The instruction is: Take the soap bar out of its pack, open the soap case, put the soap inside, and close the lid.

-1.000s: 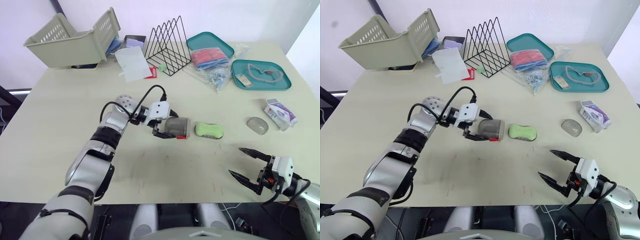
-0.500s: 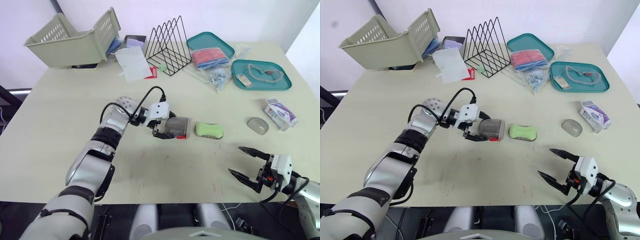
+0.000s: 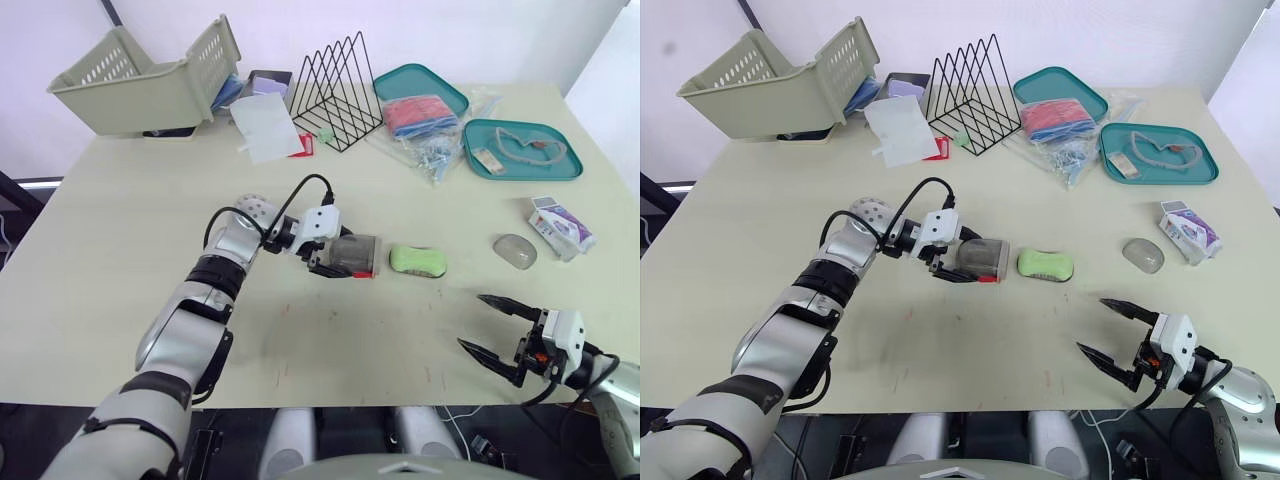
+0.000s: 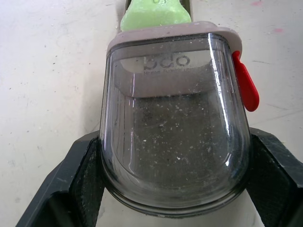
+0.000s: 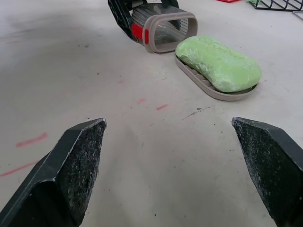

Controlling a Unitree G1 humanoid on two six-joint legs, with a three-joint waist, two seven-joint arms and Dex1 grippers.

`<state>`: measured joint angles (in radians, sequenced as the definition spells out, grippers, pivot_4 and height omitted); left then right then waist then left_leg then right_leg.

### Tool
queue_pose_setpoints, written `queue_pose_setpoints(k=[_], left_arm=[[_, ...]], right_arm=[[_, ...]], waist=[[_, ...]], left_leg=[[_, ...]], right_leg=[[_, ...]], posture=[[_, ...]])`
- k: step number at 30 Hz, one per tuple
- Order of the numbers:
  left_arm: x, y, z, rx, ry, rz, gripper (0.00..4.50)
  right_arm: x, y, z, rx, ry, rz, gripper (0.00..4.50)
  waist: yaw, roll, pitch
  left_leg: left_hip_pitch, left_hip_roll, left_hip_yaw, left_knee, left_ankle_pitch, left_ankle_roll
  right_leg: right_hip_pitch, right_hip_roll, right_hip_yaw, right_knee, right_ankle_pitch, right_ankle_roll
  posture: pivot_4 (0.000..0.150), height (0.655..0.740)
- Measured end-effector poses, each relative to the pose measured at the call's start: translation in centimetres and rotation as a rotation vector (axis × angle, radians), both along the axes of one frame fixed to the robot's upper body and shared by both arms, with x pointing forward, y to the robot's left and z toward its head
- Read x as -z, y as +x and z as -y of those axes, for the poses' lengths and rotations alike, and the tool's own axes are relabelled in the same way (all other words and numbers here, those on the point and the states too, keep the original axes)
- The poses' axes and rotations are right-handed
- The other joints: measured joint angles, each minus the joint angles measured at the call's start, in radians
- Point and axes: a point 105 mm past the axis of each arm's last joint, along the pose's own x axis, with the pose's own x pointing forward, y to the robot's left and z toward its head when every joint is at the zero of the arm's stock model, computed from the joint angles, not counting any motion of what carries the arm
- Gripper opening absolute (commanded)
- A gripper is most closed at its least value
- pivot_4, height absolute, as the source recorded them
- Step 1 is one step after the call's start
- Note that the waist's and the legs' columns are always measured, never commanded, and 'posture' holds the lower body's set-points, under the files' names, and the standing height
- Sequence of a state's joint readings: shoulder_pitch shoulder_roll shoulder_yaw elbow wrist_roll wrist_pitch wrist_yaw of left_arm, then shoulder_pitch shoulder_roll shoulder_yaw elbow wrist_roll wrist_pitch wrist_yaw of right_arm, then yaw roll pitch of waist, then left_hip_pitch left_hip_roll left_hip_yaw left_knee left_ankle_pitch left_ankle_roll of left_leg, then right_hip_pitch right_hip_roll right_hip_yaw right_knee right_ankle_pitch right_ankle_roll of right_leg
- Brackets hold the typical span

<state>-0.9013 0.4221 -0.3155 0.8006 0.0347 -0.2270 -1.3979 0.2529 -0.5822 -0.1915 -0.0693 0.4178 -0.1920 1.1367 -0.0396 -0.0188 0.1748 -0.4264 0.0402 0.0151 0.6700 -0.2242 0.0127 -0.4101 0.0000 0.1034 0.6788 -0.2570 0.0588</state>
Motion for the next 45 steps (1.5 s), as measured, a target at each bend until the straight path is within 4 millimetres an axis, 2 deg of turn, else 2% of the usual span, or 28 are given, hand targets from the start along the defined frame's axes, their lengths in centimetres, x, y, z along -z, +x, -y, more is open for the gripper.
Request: queue_pose_setpoints(k=[3, 5, 8, 12, 14, 20, 29, 34, 41, 42, 43, 45], left_arm=[[0.2, -0.4, -0.8, -0.007, -0.009, 0.005, 3.45], [0.4, -1.0, -1.2, -0.003, -0.009, 0.002, 3.45], [0.4, -1.7, -1.6, -0.01, -0.023, -0.002, 3.45], [-0.1, -2.6, -1.2, -0.002, -0.054, -0.004, 3.45], [-0.1, -3.6, -0.9, -0.003, -0.075, -0.018, 3.45], [0.0, -4.9, -0.4, -0.018, -0.102, -0.039, 3.45], [-0.3, -5.1, -0.2, -0.045, -0.115, -0.032, 3.45], [0.3, -5.3, -0.4, -0.058, -0.118, -0.049, 3.45], [0.4, -5.2, -0.6, -0.073, -0.114, -0.046, 3.45], [0.4, -5.2, -0.6, -0.073, -0.114, -0.046, 3.45], [0.4, -5.2, -0.6, -0.073, -0.114, -0.046, 3.45], [0.4, -5.2, -0.6, -0.073, -0.113, -0.046, 3.45]], right_arm=[[-1.1, 1.3, 0.0, -0.068, -0.126, -0.034, 4.5], [-3.9, 3.3, -0.2, -0.095, -0.216, -0.01, 4.5], [-6.2, 5.8, -1.4, -0.117, -0.302, -0.006, 4.5], [-7.3, 7.9, -3.4, -0.155, -0.348, -0.011, 4.5], [-7.3, 9.3, -4.7, -0.19, -0.376, -0.035, 4.5], [-6.0, 11.2, -5.5, -0.232, -0.464, -0.115, 4.5], [-4.4, 11.7, -6.3, -0.293, -0.517, -0.205, 4.5], [-3.7, 12.0, -6.4, -0.285, -0.537, -0.236, 4.5], [-3.5, 12.3, -6.8, -0.278, -0.555, -0.235, 4.5], [-3.5, 12.3, -6.8, -0.277, -0.557, -0.235, 3.93], [-3.4, 12.3, -6.8, -0.274, -0.558, -0.234, 3.67], [-3.6, 12.4, -6.7, -0.273, -0.556, -0.231, 2.65]], waist=[[-0.011, 0.0, 0.0], [-0.012, 0.0, 0.0], [-0.008, 0.0, 0.001], [0.003, 0.0, 0.0], [0.003, 0.0, 0.001], [0.009, 0.0, 0.001], [0.0, 0.0, 0.001], [-0.001, 0.0, 0.001], [-0.002, 0.0, 0.001], [-0.002, 0.0, 0.001], [-0.002, 0.0, 0.001], [-0.002, 0.0, 0.001]], left_leg=[[0.001, 0.0, 0.002, 0.0, 0.0, 0.0], [0.002, 0.0, 0.001, 0.0, 0.0, 0.0], [0.002, 0.001, 0.001, 0.0, 0.0, 0.0], [-0.002, 0.0, -0.001, 0.0, 0.0, 0.0], [-0.004, -0.001, 0.0, 0.001, 0.0, 0.0], [-0.005, -0.001, -0.003, 0.0, 0.0, 0.0], [-0.004, -0.001, -0.003, 0.001, 0.0, 0.0], [-0.004, -0.001, -0.003, 0.001, 0.0, 0.0], [-0.003, -0.001, -0.003, 0.001, 0.0, 0.0], [-0.003, -0.001, -0.003, 0.001, 0.0, 0.0], [-0.003, -0.001, -0.003, 0.001, 0.0, 0.0], [-0.003, -0.001, -0.003, 0.001, 0.0, 0.0]], right_leg=[[-0.001, 0.0, 0.002, 0.001, 0.001, 0.0], [0.0, 0.001, 0.002, 0.002, 0.001, 0.0], [0.0, 0.001, 0.002, 0.002, 0.001, 0.0], [-0.002, 0.0, 0.001, 0.0, 0.002, -0.002], [-0.003, -0.001, 0.0, -0.001, 0.002, -0.002], [-0.003, -0.002, -0.002, 0.0, 0.002, -0.002], [-0.003, -0.001, -0.002, 0.0, 0.002, -0.002], [-0.003, -0.001, -0.003, 0.0, 0.002, -0.002], [-0.002, -0.001, -0.003, 0.001, 0.002, -0.002], [-0.002, -0.001, -0.002, 0.001, 0.002, -0.002], [-0.002, -0.001, -0.002, 0.001, 0.002, -0.002], [-0.002, -0.001, -0.002, 0.001, 0.002, -0.002]], posture=[[0.15, 0.74], [0.15, 0.74], [0.15, 0.74], [0.15, 0.74], [0.15, 0.74], [0.15, 0.74], [0.15, 0.74], [0.15, 0.74], [0.15, 0.74], [0.15, 0.74], [0.15, 0.74], [0.15, 0.74]])
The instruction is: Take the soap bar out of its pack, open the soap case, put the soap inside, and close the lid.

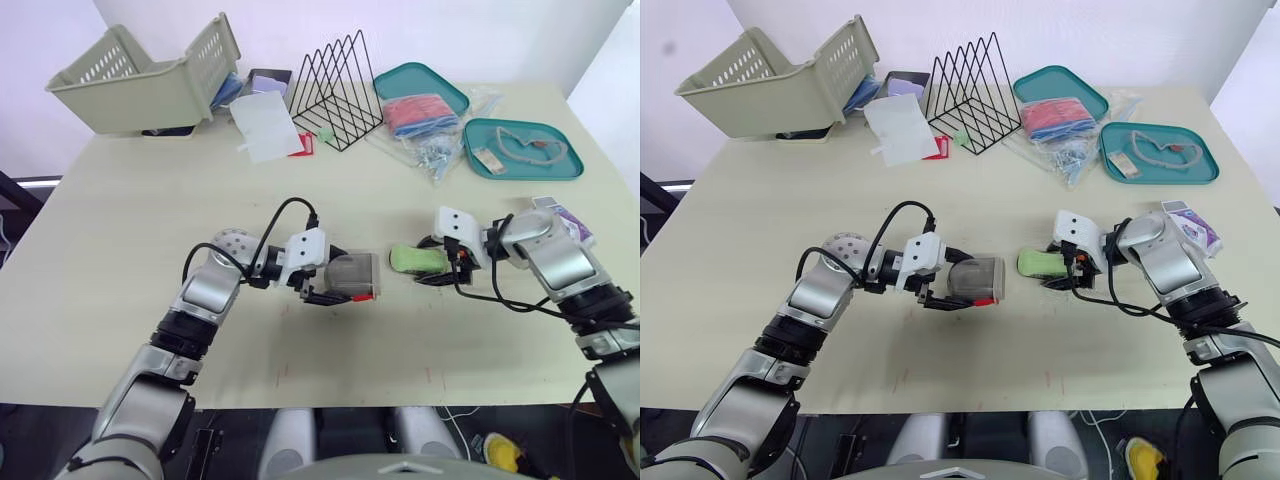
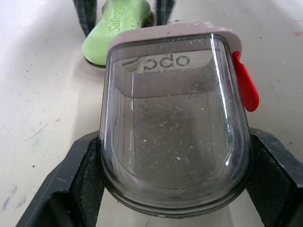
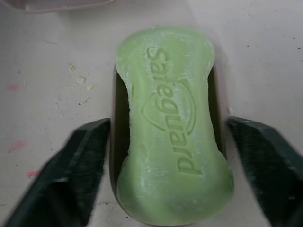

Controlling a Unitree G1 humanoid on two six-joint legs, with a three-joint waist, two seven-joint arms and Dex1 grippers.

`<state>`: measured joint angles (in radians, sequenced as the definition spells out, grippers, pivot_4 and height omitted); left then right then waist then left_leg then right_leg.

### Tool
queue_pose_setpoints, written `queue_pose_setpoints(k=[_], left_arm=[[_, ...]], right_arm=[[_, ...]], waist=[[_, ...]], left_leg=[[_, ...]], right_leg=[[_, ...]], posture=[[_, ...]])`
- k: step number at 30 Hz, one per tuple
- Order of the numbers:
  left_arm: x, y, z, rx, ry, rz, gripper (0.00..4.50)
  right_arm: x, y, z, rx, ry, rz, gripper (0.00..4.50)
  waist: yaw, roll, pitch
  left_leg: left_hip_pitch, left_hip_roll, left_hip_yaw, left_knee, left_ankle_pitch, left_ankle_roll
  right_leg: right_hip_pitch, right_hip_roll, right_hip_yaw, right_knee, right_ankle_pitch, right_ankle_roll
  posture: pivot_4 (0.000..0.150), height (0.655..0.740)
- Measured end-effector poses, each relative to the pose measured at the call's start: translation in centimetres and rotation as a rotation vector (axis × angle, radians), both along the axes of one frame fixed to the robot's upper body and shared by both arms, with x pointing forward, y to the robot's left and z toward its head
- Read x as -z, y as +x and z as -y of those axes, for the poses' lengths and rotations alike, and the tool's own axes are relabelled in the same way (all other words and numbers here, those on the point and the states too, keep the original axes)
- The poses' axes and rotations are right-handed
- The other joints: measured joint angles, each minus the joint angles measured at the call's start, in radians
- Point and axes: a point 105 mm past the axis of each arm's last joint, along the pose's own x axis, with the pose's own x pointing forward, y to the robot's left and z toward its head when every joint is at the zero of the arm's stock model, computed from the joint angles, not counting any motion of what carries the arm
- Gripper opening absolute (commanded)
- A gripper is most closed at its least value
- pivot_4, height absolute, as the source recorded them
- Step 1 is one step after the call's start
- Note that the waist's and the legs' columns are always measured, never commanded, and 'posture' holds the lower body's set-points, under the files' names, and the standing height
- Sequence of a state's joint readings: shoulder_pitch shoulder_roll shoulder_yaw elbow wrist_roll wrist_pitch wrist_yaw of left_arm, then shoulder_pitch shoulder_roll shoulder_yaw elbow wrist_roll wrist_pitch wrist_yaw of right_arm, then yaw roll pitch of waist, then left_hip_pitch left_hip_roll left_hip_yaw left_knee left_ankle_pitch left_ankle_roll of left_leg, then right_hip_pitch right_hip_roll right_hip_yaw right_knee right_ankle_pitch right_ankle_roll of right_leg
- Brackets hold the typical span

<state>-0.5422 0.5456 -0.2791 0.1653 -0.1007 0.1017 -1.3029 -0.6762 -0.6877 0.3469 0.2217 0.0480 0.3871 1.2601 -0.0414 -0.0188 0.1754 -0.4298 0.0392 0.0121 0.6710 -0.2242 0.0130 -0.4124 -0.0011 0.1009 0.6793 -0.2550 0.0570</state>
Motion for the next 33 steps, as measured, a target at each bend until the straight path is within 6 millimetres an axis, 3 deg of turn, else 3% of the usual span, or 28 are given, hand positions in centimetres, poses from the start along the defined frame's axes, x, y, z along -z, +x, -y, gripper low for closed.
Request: queue_pose_setpoints(k=[1, 9, 14, 18, 22, 33], left_arm=[[0.0, 0.0, 0.0, 0.0, 0.0, 0.0, 3.45], [0.1, 0.0, 0.2, 0.004, 0.0, 0.0, 3.45], [0.0, 0.2, 0.7, -0.002, -0.019, 0.006, 3.45], [-0.2, 0.5, 1.2, -0.001, -0.035, 0.009, 3.45], [-0.2, 0.5, 2.1, 0.015, -0.055, 0.012, 3.45], [0.0, 0.7, 2.7, 0.04, -0.05, 0.022, 3.45]], right_arm=[[-0.1, 0.0, 0.0, -0.003, -0.001, 0.002, 2.41], [-0.4, -0.9, 0.5, -0.06, -0.039, -0.019, 2.41], [-2.0, -2.3, 1.2, -0.141, -0.112, -0.005, 2.41], [-3.2, -3.3, 0.4, -0.181, -0.134, 0.012, 2.41], [-3.1, -3.7, -0.7, -0.18, -0.116, 0.005, 2.41], [-2.6, -3.8, -0.8, -0.148, -0.119, -0.015, 2.41]], waist=[[0.0, 0.0, 0.0], [0.005, 0.0, 0.0], [0.004, 0.0, 0.0], [0.0, 0.0, 0.0], [0.001, 0.0, 0.0], [0.003, 0.0, 0.0]], left_leg=[[0.0, 0.0, 0.0, 0.0, 0.0, 0.0], [-0.001, 0.0, 0.0, 0.0, 0.0, 0.0], [-0.001, 0.0, 0.0, 0.0, 0.0, 0.0], [-0.001, 0.0, -0.001, 0.0, 0.0, 0.0], [-0.001, 0.0, -0.001, 0.0, 0.0, 0.0], [-0.001, 0.0, -0.001, 0.0, 0.0, 0.0]], right_leg=[[0.0, 0.0, 0.0, 0.0, 0.0, 0.0], [0.0, 0.0, 0.0, -0.001, 0.0, 0.0], [-0.001, 0.0, 0.0, -0.001, 0.0, 0.0], [0.0, 0.0, -0.001, 0.0, 0.0, 0.0], [0.0, 0.0, -0.001, 0.0, 0.0, 0.0], [0.0, 0.0, -0.001, -0.001, 0.0, 0.0]], posture=[[0.15, 0.74], [0.15, 0.74], [0.15, 0.74], [0.15, 0.74], [0.15, 0.74], [0.15, 0.74]])
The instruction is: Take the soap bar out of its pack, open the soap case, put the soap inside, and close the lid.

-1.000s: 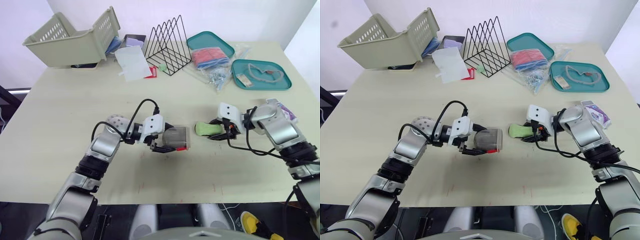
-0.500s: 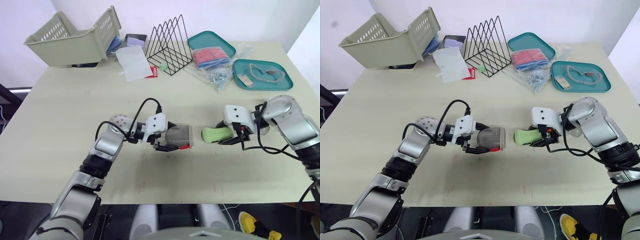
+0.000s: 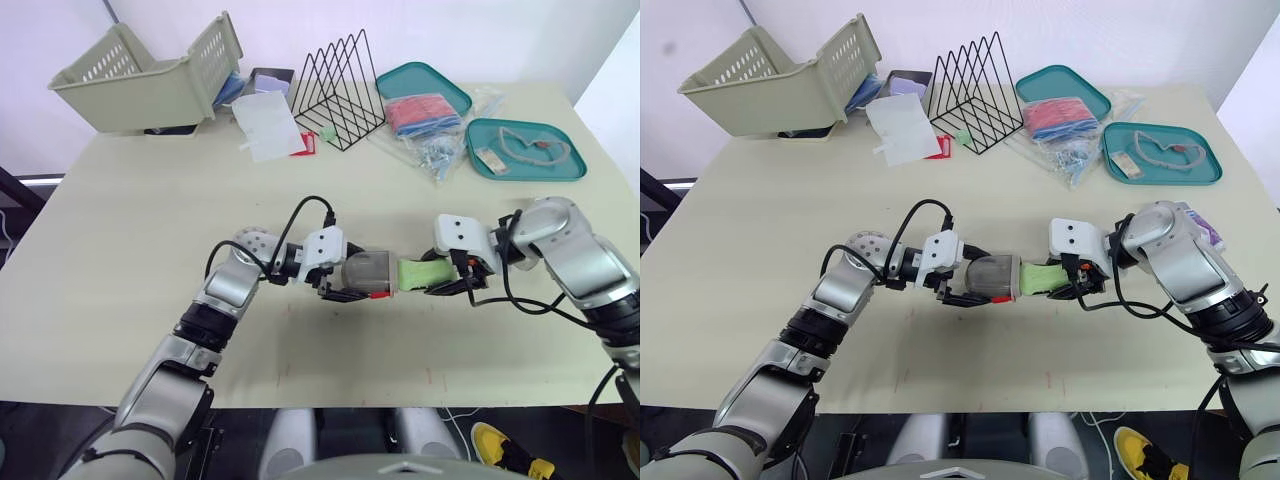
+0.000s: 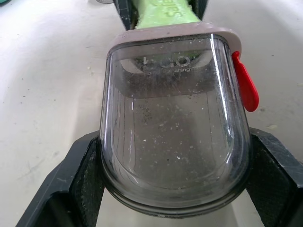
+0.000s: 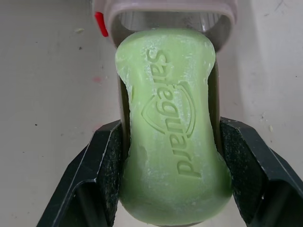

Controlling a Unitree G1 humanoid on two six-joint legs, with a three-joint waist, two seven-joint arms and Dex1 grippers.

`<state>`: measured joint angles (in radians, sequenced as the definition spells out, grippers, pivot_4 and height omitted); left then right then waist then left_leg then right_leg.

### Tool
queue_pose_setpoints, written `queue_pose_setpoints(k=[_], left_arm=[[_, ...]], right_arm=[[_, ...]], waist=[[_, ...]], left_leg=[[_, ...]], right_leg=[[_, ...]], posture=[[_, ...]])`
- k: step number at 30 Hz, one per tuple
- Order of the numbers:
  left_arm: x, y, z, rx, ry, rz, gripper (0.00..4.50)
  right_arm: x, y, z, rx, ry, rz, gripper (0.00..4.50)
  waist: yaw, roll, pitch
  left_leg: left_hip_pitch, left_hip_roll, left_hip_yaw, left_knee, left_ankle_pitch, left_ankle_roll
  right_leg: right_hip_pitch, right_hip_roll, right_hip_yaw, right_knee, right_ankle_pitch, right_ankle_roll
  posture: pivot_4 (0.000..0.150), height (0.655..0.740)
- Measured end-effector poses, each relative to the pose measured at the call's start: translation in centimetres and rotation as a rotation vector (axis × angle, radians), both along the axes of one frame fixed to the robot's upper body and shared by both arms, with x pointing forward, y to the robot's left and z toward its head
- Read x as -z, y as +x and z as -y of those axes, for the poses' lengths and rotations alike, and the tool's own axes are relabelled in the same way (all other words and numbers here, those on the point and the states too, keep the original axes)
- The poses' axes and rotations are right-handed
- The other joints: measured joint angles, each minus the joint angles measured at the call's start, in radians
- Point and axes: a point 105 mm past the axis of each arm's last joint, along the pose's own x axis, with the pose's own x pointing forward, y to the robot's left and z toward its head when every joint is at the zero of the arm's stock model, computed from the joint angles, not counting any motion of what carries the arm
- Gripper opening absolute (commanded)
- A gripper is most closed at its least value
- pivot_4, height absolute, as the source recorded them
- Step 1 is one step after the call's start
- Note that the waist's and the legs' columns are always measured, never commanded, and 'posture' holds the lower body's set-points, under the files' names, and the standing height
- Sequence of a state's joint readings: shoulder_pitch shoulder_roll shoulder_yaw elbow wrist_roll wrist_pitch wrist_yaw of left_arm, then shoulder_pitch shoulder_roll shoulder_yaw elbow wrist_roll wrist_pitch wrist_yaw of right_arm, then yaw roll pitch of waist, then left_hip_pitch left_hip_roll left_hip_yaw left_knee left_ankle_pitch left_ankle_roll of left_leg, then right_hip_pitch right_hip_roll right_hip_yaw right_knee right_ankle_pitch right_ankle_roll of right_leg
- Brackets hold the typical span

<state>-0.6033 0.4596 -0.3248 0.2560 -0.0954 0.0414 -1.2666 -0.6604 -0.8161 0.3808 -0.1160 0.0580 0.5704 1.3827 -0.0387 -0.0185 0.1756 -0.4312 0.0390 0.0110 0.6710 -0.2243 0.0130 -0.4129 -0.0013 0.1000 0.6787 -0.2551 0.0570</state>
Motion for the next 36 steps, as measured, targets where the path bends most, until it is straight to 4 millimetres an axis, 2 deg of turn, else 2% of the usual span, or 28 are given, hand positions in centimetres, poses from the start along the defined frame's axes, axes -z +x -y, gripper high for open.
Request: queue_pose_setpoints(k=[17, 19, 22, 30, 33, 36], left_arm=[[0.2, 0.0, 2.3, 0.025, -0.026, 0.006, 3.45], [0.2, 0.0, 2.3, 0.026, -0.026, 0.01, 3.45], [0.0, 0.0, 2.4, 0.033, -0.031, 0.023, 3.45], [-0.3, 0.3, 2.5, 0.034, -0.031, 0.036, 3.45], [-0.2, 0.3, 2.5, 0.033, -0.031, 0.033, 3.45], [-0.2, 0.3, 2.4, 0.039, -0.031, 0.039, 3.45]], right_arm=[[-0.4, 0.0, -1.1, 0.065, -0.06, -0.015, 2.41], [-0.4, -0.2, -1.2, 0.082, -0.057, -0.036, 3.42], [-0.5, -0.5, -1.1, 0.099, -0.055, -0.059, 4.44], [-1.7, -0.7, -1.1, 0.089, -0.032, -0.037, 4.44], [-2.6, -0.1, -0.4, 0.115, -0.012, 0.016, 4.44], [-3.2, 1.3, 1.7, 0.2, 0.056, 0.085, 4.44]], waist=[[0.0, 0.0, 0.0], [0.0, 0.0, 0.0], [0.0, 0.0, 0.0], [-0.001, 0.0, 0.0], [0.0, 0.0, 0.0], [0.005, 0.0, 0.0]], left_leg=[[0.0, 0.0, 0.0, 0.0, 0.0, 0.0], [0.0, 0.0, 0.0, 0.0, 0.0, 0.0], [0.0, 0.0, 0.0, 0.0, 0.0, 0.0], [0.0, 0.0, 0.0, 0.0, 0.0, 0.0], [0.0, 0.0, 0.0, 0.0, 0.0, 0.0], [0.0, 0.0, 0.0, 0.0, 0.0, 0.0]], right_leg=[[0.0, 0.0, 0.0, 0.0, 0.0, 0.0], [0.0, 0.0, 0.0, 0.0, 0.0, 0.0], [0.0, 0.0, 0.0, 0.0, 0.0, 0.0], [0.0, 0.0, 0.0, 0.0, 0.0, 0.0], [0.0, 0.0, 0.0, 0.0, 0.0, 0.0], [0.0, 0.0, -0.001, -0.001, 0.0, 0.0]], posture=[[0.15, 0.74], [0.15, 0.74], [0.15, 0.74], [0.15, 0.74], [0.15, 0.74], [0.15, 0.74]])
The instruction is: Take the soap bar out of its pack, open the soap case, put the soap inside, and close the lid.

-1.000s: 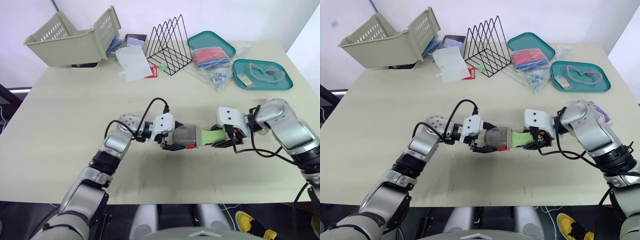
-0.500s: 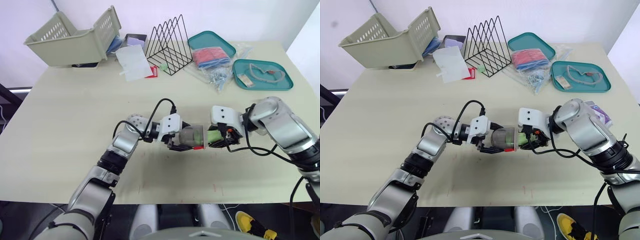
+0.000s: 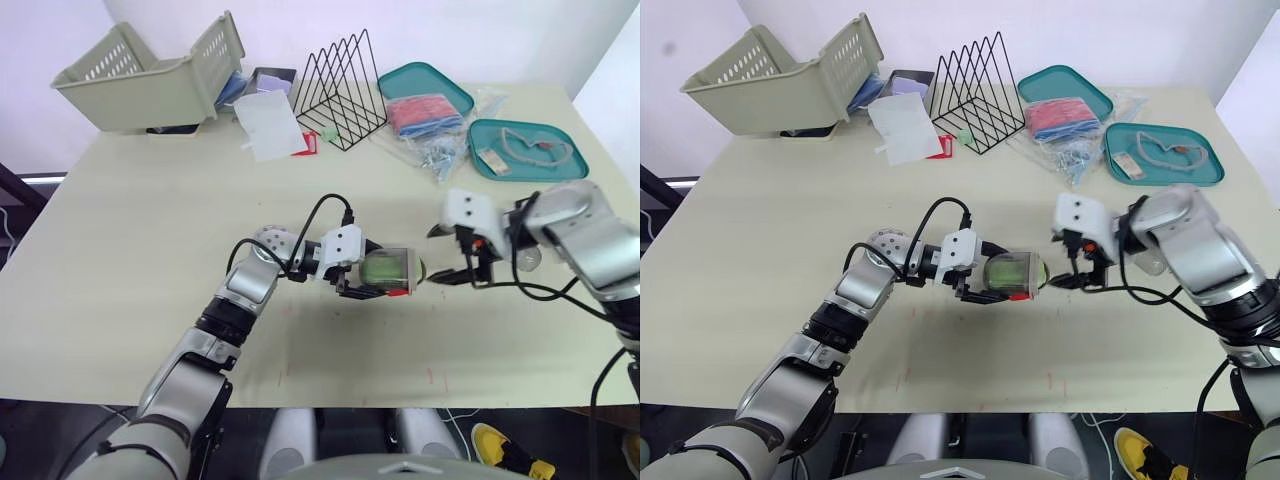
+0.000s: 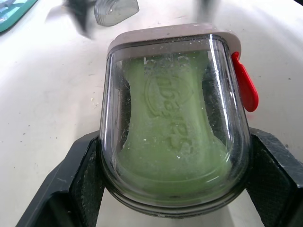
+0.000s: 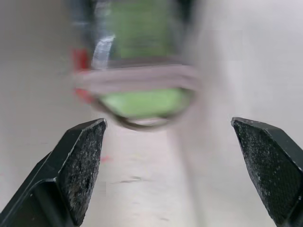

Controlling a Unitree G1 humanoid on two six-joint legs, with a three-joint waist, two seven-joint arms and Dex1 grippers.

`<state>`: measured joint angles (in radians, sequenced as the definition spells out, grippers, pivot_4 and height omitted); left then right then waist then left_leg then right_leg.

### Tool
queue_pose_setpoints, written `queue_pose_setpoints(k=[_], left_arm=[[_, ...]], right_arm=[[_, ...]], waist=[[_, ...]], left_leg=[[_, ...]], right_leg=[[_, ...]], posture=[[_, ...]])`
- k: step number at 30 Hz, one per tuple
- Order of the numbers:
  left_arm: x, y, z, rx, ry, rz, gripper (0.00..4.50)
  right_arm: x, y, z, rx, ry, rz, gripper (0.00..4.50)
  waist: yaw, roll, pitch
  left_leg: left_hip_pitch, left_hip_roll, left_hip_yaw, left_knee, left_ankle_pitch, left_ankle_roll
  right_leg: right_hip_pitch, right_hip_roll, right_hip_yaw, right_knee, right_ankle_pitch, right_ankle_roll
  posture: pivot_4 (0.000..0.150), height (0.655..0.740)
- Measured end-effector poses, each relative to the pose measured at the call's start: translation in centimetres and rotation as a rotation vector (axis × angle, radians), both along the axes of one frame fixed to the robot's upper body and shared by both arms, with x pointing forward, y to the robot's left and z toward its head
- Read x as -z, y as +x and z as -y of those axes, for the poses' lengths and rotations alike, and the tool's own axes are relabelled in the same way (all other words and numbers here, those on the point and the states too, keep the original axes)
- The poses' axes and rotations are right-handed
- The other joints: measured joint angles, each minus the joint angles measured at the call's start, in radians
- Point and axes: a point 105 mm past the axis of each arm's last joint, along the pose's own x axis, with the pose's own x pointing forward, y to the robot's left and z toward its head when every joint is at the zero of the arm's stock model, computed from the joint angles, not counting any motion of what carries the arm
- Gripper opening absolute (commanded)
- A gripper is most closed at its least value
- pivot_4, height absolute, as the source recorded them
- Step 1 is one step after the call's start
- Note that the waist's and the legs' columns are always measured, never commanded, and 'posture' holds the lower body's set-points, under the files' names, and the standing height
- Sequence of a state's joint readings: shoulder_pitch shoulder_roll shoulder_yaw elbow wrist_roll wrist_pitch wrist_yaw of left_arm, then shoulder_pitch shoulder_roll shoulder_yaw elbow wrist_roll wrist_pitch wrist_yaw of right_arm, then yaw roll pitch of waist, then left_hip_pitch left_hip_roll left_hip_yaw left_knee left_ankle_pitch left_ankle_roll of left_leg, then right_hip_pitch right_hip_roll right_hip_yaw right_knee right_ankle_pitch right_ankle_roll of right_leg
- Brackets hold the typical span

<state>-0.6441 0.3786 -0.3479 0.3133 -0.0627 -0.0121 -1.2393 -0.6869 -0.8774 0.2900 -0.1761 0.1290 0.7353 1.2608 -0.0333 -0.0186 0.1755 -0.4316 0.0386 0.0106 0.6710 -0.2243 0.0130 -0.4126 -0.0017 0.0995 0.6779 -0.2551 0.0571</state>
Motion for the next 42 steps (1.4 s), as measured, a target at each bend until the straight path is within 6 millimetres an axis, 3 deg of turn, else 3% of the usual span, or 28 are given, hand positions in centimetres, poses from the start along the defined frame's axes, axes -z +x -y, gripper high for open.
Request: queue_pose_setpoints(k=[1, 2, 5, 6, 11, 14, 20, 29, 33, 38, 42], left_arm=[[0.1, 0.0, 0.0, -0.001, 0.0, -0.002, 3.45], [0.1, 0.1, -0.1, -0.003, 0.001, -0.004, 3.45], [0.1, 0.0, 0.0, 0.002, -0.002, 0.0, 3.45], [0.1, 0.0, 0.0, 0.004, -0.003, 0.003, 3.45], [0.1, 0.0, 0.0, 0.007, -0.002, 0.005, 3.45], [0.1, 0.0, 0.0, 0.007, -0.001, 0.005, 3.45], [0.0, 0.1, -0.4, -0.001, 0.005, 0.007, 3.45], [0.0, 0.1, -0.4, -0.002, 0.003, 0.008, 3.45], [-0.2, 0.2, -0.6, -0.006, -0.004, 0.015, 3.45], [-0.7, 0.3, -0.8, -0.003, -0.025, 0.047, 3.45], [-0.7, 0.1, -0.6, 0.006, -0.04, 0.053, 3.45]], right_arm=[[0.4, 0.4, 1.1, 0.038, 0.028, 0.016, 3.91], [0.9, 0.5, 1.6, 0.047, 0.034, 0.018, 3.68], [2.7, -0.2, 2.1, 0.021, 0.042, 0.011, 2.29], [3.4, -0.6, 2.2, 0.013, 0.047, 0.0, 1.61], [3.5, -1.2, 0.7, -0.052, 0.08, 0.032, 0.02], [3.1, -1.7, -0.7, -0.104, 0.101, 0.055, 0.02], [3.7, -2.3, -1.6, -0.144, 0.078, 0.045, 0.02], [3.9, -2.3, -1.2, -0.132, 0.066, 0.046, 0.02], [4.1, -3.0, 1.9, -0.013, 0.069, -0.07, 1.86], [3.2, -4.2, 3.7, 0.191, 0.312, -0.304, 4.48], [3.5, -5.7, 3.2, 0.346, 0.535, -0.598, 4.48]], waist=[[0.001, 0.0, 0.0], [-0.001, 0.0, 0.0], [-0.003, 0.0, 0.0], [-0.005, 0.0, 0.0], [-0.01, 0.0, 0.0], [-0.008, 0.0, 0.0], [-0.005, 0.0, 0.0], [-0.005, 0.0, 0.0], [0.001, 0.0, 0.0], [-0.001, 0.0, 0.0], [-0.007, 0.0, 0.0]], left_leg=[[0.0, 0.0, 0.0, 0.0, 0.0, 0.0], [0.0, 0.0, 0.0, 0.0, 0.0, 0.0], [0.0, 0.0, 0.0, -0.001, 0.0, 0.0], [0.0, 0.0, 0.0, -0.001, 0.0, 0.0], [0.001, 0.0, 0.0, 0.0, 0.0, 0.0], [0.001, 0.0, 0.0, 0.0, 0.0, 0.0], [0.0, 0.0, 0.0, 0.0, 0.0, 0.0], [0.0, 0.0, 0.0, 0.0, 0.0, 0.0], [0.0, 0.0, 0.0, 0.0, 0.0, 0.0], [0.0, 0.0, -0.002, 0.0, 0.0, 0.0], [0.001, 0.0, -0.001, 0.0, 0.0, 0.0]], right_leg=[[0.0, 0.0, 0.0, 0.0, 0.0, 0.0], [0.0, 0.0, 0.0, 0.0, 0.0, 0.0], [0.0, 0.0, 0.0, 0.0, 0.0, 0.0], [0.0, 0.001, 0.0, 0.0, 0.0, 0.0], [0.0, 0.001, 0.001, 0.001, 0.0, 0.0], [0.0, 0.001, 0.001, 0.001, 0.0, 0.0], [0.0, 0.001, 0.0, 0.0, 0.0, 0.0], [0.0, 0.001, 0.0, 0.001, 0.0, 0.0], [0.0, 0.0, 0.0, 0.0, 0.0, 0.0], [0.001, 0.001, 0.0, 0.001, 0.0, 0.0], [0.001, 0.001, 0.0, 0.001, 0.0, 0.0]], posture=[[0.15, 0.74], [0.15, 0.74], [0.15, 0.74], [0.15, 0.74], [0.15, 0.74], [0.15, 0.74], [0.15, 0.74], [0.15, 0.74], [0.15, 0.74], [0.15, 0.74], [0.15, 0.74]])
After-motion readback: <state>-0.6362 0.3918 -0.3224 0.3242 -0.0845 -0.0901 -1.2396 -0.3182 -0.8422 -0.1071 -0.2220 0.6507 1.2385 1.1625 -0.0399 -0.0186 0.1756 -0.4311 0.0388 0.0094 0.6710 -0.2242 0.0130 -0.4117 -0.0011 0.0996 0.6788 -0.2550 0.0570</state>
